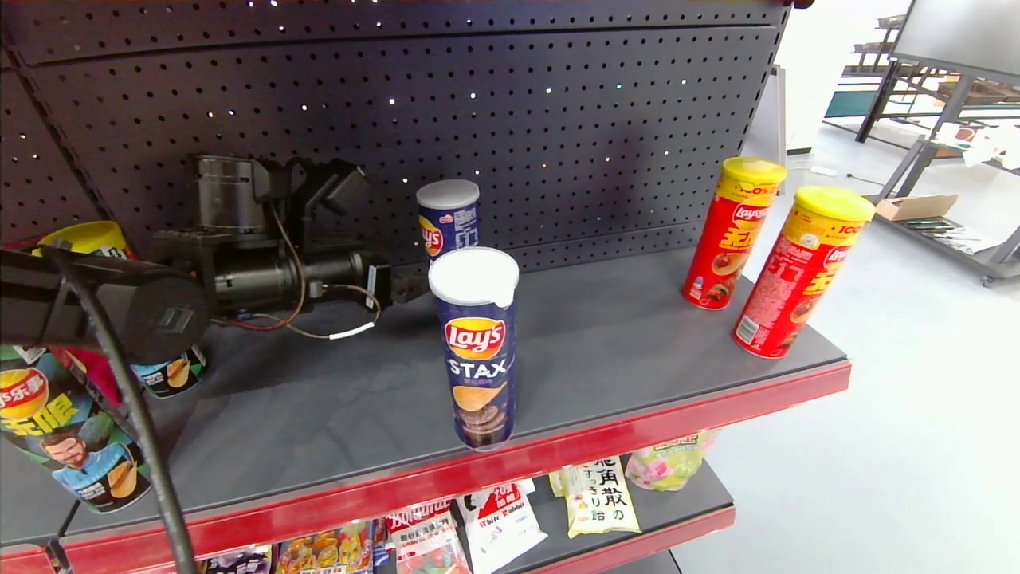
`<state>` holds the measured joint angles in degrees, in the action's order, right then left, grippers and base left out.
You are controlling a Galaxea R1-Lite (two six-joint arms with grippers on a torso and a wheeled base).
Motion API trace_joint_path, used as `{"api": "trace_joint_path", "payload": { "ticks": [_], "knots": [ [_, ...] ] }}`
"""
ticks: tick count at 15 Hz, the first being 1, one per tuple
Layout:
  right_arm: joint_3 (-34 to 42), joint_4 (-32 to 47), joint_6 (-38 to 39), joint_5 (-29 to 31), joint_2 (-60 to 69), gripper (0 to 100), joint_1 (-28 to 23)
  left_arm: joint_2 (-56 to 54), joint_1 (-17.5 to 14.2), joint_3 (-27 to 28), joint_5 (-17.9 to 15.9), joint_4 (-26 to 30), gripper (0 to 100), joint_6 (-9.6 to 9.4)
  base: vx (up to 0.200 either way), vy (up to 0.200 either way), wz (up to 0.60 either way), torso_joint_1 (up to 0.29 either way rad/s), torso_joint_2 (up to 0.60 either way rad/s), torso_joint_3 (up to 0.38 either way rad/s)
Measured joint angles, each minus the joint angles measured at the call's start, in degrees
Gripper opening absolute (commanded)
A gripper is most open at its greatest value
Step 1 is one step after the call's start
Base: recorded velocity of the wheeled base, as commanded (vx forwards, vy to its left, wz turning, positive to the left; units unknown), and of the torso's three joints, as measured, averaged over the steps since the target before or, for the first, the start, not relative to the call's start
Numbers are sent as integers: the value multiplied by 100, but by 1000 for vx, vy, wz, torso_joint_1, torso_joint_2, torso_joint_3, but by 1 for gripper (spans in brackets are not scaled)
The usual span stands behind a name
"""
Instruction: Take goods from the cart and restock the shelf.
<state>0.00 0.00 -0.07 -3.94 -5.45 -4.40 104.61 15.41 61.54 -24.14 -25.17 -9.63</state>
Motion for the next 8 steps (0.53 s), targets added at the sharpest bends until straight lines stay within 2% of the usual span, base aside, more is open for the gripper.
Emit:
{"api": "trace_joint_path", "payload": {
  "ticks": [2,5,8],
  "knots": [
    [0,0,0,0,0,100,0,-262,-72,-307,5,16,100,-11,0,0,0,0,0,0],
    [0,0,-2,0,0,100,0,-1189,-98,-1292,2,180,100,-22,0,0,0,0,0,0],
    [0,0,0,0,0,100,0,-2758,-72,-2254,-17,1015,100,-20,0,0,0,0,0,0]
  ]
}}
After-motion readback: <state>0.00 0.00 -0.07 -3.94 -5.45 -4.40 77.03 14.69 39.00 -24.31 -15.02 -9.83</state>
